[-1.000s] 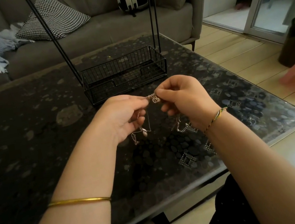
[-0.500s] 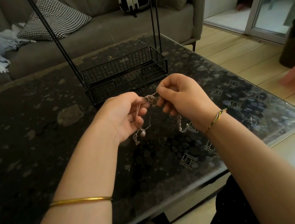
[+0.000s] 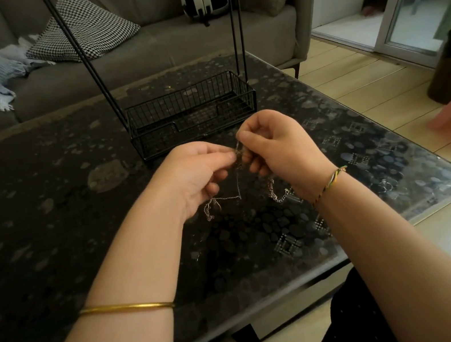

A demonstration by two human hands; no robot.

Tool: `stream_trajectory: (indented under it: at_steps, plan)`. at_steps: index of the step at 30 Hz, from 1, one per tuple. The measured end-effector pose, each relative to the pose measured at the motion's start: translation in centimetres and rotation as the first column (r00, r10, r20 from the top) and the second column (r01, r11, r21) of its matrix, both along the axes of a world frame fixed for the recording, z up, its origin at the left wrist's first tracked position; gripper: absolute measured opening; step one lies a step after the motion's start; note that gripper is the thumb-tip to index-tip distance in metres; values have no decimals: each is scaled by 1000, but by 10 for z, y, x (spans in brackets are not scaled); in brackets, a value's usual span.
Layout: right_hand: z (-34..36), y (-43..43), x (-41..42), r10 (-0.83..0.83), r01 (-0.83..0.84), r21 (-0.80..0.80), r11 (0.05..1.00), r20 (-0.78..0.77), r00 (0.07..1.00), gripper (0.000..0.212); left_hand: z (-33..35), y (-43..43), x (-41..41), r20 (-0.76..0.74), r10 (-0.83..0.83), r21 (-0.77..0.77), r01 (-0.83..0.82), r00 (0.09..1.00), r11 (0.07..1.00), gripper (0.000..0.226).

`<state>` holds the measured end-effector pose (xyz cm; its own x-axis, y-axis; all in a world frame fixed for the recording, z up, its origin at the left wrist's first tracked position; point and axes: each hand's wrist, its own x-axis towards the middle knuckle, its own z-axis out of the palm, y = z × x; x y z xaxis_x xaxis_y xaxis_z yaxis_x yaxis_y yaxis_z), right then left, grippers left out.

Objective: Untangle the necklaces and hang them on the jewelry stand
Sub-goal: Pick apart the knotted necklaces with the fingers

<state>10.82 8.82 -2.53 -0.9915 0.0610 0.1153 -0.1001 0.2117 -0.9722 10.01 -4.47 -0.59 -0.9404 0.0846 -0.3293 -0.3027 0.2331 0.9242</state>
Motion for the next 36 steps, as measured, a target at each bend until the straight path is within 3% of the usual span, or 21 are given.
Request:
stream_trajectory:
  at_steps: [8,13,17,22,26,29,32,36]
  plan:
    - [-4,1,-3,-49,46,110,993,26,998,10,2,-1,-2,-27,63,9,-63,998,998,13]
    - [-2,1,-3,-19,22,-56,998,59,998,12,2,-3,-1,-19,24,-11,-24,1000,1000,16]
    - [-1,3,-2,-26,29,-70,997,34,999,12,3,-5,-2,-24,1,-35,-1,1000,999,17]
    - [-2,6,-3,-53,52,68,996,3,999,19,4,-3,-3,-39,43,-34,-45,998,998,20]
    - [-1,4,-2,-32,27,79,996,58,998,28,3,-4,-3,-46,26,-24,-27,999,999,20]
    - [2,3,-1,-22,15,63,998,105,994,14,3,-4,-3,-60,11,-20,-12,998,1000,19]
    - [1,3,0,2,-12,104,994,96,995,20,2,-6,-4,-82,20,-11,-21,996,1000,20]
    - [0,3,1,40,-46,170,984,43,998,9,1,-7,-5,-109,30,-28,-34,994,999,20]
